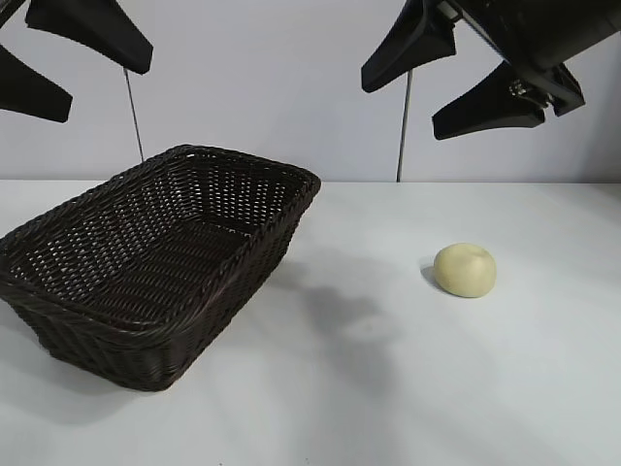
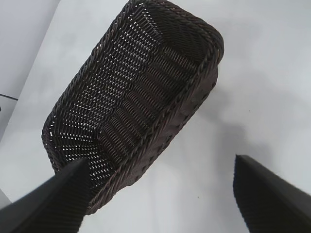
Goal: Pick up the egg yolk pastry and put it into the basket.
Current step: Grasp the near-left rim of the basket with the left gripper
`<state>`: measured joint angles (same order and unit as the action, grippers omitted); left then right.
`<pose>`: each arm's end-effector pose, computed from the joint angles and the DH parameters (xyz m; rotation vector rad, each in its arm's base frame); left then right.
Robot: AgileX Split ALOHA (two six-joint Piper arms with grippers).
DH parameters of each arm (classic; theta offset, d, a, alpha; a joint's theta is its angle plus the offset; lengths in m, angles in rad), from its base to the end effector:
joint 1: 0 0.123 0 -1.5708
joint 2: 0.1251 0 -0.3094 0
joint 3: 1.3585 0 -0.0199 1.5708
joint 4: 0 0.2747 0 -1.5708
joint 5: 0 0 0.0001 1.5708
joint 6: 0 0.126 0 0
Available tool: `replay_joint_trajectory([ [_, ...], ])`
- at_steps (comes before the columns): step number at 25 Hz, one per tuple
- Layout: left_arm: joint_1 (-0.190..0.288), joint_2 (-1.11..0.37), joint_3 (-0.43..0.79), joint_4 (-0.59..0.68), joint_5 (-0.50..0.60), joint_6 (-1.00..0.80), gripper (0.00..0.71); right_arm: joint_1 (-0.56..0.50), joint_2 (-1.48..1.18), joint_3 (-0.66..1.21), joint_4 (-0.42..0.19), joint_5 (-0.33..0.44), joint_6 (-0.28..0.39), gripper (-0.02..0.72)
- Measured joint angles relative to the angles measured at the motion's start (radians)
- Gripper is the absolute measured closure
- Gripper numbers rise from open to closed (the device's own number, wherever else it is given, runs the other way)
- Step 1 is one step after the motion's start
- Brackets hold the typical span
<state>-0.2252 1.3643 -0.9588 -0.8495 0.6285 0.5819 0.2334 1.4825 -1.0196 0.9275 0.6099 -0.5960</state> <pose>0.3028 -0.1265 0.2859 0.3058 2.3304 -0.7256 0.3314 0.1382 0.2717 -0.2405 2.3570 0.7865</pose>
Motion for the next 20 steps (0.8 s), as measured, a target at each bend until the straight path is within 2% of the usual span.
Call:
replay_joint_trajectory([
  [4, 0.000, 0.000, 0.000, 0.000, 0.006, -0.053, 0.080, 0.000, 0.000, 0.000, 0.000, 0.000, 0.000, 0.125],
  [11, 0.000, 0.000, -0.019, 0.007, 0.138, -0.414, 0.080, 0.000, 0.000, 0.000, 0.001, 0.000, 0.000, 0.125],
  [15, 0.000, 0.000, -0.057, 0.007, 0.203, -0.454, 0.080, 0.000, 0.000, 0.000, 0.001, 0.000, 0.000, 0.125],
  [20, 0.000, 0.000, -0.067, 0.006, 0.215, -0.473, 0.080, 0.000, 0.000, 0.000, 0.001, 0.000, 0.000, 0.125],
])
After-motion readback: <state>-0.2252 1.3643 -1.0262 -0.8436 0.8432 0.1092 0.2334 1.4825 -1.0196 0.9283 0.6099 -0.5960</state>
